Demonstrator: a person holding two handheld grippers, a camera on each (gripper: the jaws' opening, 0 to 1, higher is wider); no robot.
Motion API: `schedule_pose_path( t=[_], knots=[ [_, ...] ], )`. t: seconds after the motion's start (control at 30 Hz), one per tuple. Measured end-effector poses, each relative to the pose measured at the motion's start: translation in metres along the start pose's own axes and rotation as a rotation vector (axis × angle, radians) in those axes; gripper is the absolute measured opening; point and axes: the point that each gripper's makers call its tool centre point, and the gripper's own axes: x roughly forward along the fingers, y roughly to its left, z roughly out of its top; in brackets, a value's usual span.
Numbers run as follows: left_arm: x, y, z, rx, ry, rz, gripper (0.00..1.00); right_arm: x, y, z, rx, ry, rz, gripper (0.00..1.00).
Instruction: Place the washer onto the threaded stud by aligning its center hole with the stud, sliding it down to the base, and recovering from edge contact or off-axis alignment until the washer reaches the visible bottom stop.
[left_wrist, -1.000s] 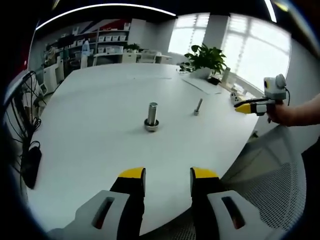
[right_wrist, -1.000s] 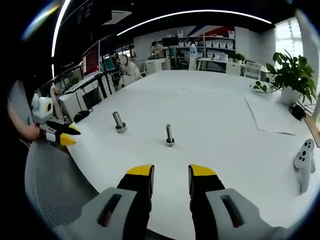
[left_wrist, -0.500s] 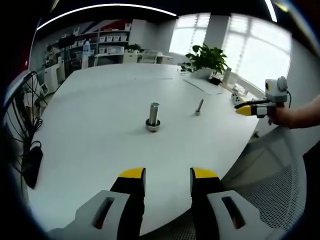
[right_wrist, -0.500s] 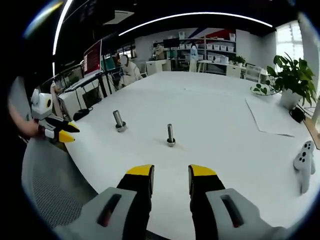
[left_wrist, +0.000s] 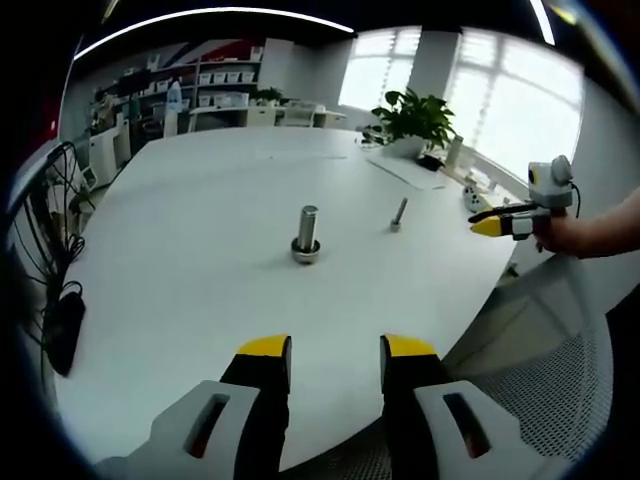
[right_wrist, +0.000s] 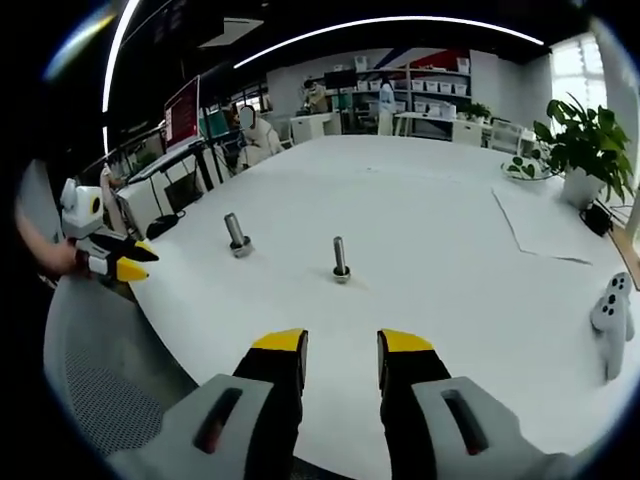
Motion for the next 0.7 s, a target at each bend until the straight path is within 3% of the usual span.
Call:
schedule_pose_path(
  t=[0.7],
  knots=[
    [0.0011, -0.0015, -0.0016, 0.004, 0.008, -0.009, 0.33, 0.0005, -0.0024, -0.0002, 0.001, -0.001, -0.008, 0.30]
  ],
)
